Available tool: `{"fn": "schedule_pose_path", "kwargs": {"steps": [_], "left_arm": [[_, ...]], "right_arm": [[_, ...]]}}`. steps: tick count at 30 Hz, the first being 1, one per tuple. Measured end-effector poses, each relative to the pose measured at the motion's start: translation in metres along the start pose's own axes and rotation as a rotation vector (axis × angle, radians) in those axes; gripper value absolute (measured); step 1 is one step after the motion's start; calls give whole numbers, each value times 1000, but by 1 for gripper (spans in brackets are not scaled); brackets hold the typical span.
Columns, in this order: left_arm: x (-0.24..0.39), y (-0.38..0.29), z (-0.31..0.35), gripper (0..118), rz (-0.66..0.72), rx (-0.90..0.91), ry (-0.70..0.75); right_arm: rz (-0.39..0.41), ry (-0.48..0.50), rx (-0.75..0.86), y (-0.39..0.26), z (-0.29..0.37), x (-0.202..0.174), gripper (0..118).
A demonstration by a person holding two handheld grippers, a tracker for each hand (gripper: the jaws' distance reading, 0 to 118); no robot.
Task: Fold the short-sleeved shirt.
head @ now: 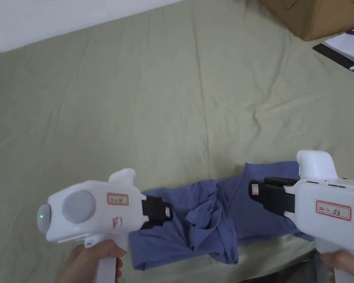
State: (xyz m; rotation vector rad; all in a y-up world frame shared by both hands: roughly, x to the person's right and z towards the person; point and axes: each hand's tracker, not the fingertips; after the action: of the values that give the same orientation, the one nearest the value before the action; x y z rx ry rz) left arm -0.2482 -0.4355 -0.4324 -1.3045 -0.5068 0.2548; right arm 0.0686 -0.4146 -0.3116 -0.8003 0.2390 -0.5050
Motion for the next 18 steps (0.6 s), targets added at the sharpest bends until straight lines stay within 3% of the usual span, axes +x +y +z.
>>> {"fn": "schedule_pose_path", "kwargs": {"steps": [3, 12, 15, 18], "left_arm": [[13, -12, -21, 3, -24, -79, -46], [93, -10, -61, 3, -251, -145, -90], [110, -12, -73, 3, -330, -178, -130], [108, -14, -69, 3, -292, -199, -195]], "right_arm": [[9, -3, 1, 0, 1, 2, 0], [-2, -44, 36, 0, 14, 16, 0], [100, -91, 121, -4, 25, 6, 0], [200, -146, 184, -6, 34, -7, 0]]}}
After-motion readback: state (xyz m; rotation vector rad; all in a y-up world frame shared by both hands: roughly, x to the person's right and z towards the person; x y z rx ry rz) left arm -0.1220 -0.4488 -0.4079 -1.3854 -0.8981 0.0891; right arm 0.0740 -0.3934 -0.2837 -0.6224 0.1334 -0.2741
